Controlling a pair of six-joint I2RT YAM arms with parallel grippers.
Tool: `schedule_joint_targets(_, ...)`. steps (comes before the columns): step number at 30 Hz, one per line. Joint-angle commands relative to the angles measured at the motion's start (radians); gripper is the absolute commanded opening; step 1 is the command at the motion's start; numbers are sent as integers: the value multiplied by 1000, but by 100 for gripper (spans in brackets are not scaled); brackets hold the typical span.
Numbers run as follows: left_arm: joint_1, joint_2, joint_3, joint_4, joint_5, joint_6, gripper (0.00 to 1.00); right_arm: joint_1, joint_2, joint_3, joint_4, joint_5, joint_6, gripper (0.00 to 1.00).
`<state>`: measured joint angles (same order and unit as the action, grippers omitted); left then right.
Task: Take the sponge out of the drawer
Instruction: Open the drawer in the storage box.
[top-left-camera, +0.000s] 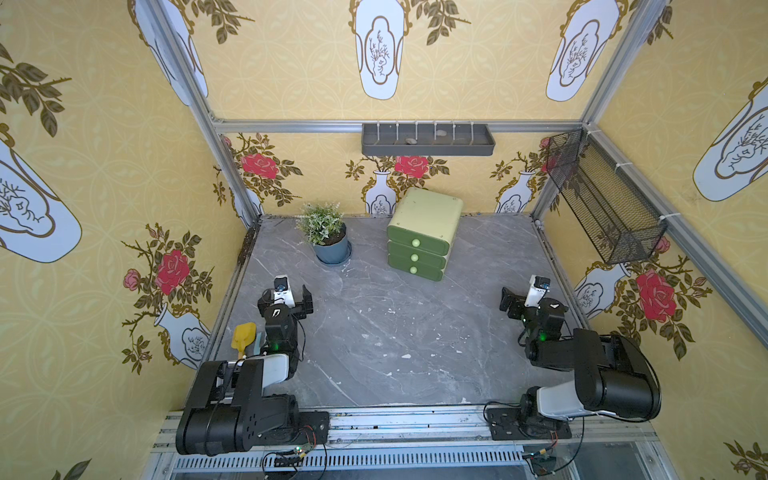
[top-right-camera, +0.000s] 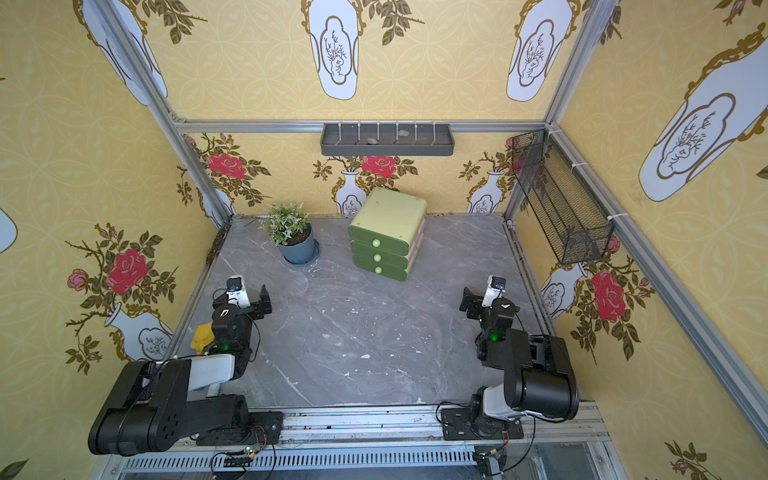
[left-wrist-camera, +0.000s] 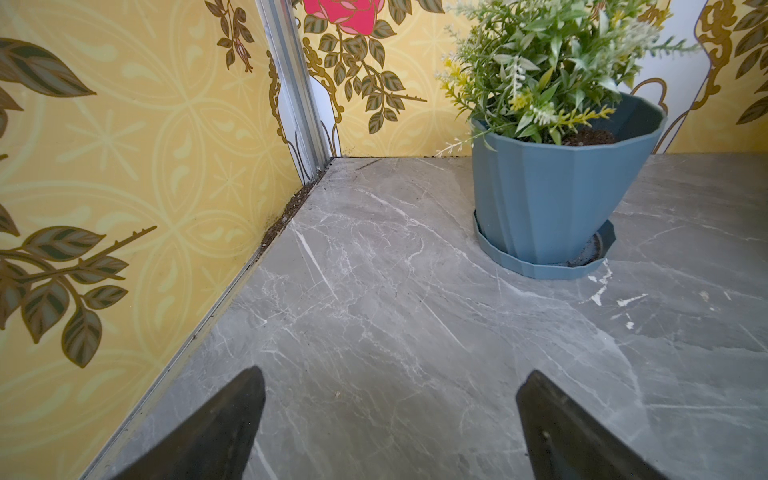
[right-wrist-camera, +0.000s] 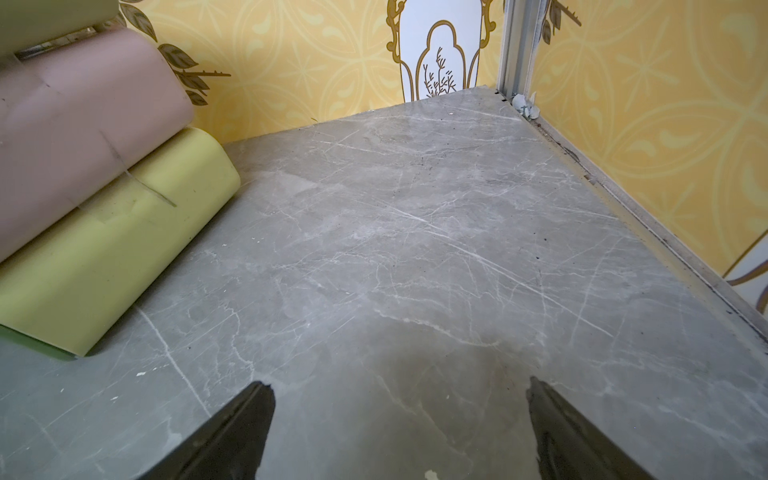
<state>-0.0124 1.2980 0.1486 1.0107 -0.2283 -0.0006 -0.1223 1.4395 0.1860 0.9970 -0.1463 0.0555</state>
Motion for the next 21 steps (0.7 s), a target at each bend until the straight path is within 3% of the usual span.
schedule_joint_targets(1,1,-4,-6,7,1,1,100,1,-2,2,26,2,3,98)
schedule_joint_targets(4,0,-37,-28,36,-9,0,100,7,-23,16,-15,33,4,98)
schedule_joint_targets(10,-68,-248,-52,-71,-94,37,100,57,-153,55,-174,130,-11,97)
schedule_joint_targets(13,-166,-382,-16,-183,-207,93,100,106,-230,107,-306,193,-28,97)
schedule_joint_targets(16,-241,-505,59,-334,-304,85,100,126,-300,185,-459,231,49,97)
schedule_joint_targets(18,-269,-567,123,-451,-322,48,100,126,-338,246,-572,221,96,98)
schedule_joint_targets(21,-288,-642,225,-630,-259,-48,100,127,-376,321,-684,213,149,97)
